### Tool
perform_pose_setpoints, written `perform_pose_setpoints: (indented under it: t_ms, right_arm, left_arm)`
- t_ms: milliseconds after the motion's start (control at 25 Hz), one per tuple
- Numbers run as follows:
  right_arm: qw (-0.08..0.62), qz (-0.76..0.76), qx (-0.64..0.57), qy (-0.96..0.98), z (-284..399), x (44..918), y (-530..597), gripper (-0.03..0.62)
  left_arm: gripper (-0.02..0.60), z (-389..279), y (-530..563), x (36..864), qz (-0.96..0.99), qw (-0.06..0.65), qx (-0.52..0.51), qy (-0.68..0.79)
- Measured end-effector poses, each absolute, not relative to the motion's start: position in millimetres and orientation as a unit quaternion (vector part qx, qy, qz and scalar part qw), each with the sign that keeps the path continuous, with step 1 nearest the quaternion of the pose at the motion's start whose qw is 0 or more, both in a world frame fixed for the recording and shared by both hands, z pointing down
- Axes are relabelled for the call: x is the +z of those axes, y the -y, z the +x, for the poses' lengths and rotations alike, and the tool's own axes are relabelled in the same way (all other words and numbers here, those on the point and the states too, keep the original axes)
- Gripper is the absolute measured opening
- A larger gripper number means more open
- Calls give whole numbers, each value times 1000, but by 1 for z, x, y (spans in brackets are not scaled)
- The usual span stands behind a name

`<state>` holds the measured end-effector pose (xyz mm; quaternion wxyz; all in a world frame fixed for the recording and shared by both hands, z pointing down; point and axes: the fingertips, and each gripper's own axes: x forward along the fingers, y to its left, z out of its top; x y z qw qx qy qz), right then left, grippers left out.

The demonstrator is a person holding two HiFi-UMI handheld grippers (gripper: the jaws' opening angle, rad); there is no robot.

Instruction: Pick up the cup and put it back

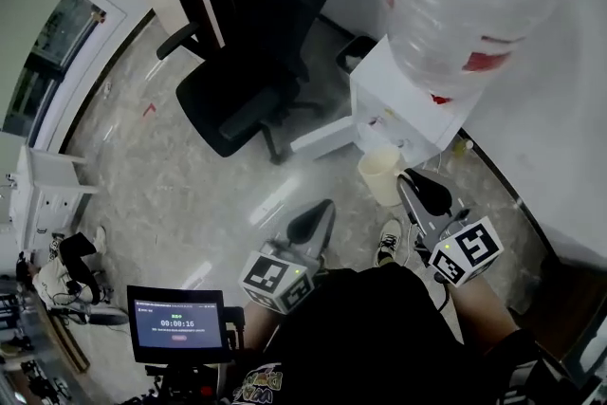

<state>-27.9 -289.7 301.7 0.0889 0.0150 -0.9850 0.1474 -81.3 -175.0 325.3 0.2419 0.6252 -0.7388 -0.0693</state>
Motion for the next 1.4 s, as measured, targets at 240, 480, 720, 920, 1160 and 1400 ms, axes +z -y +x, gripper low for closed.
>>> perform_pose_setpoints:
  t_ms: [240, 480, 720, 920, 1160, 1400]
  right_arm:
    - [118, -61, 142, 981, -60, 333, 313, 54]
    - [136, -60, 151, 977, -91, 346, 303, 54]
    - [155, 8, 201, 967, -128, 378, 268, 54]
    - [171, 80, 243, 951, -146, 436, 242, 54]
    - [208, 118, 271, 932, -139, 525, 237, 54]
    - [217, 126, 255, 934, -119, 631, 258, 54]
  left_arm:
    - [5, -76, 166, 344, 554, 249, -82, 790]
    - [5, -95, 137, 358, 542, 267, -68, 794]
    - [5, -146, 108, 367, 597, 291, -47, 746]
    - [5, -168, 95, 407, 668, 292, 1, 684]
    - [5, -155, 104, 470, 698, 303, 12, 648]
    - [5, -100, 123, 587, 739, 316, 16, 595]
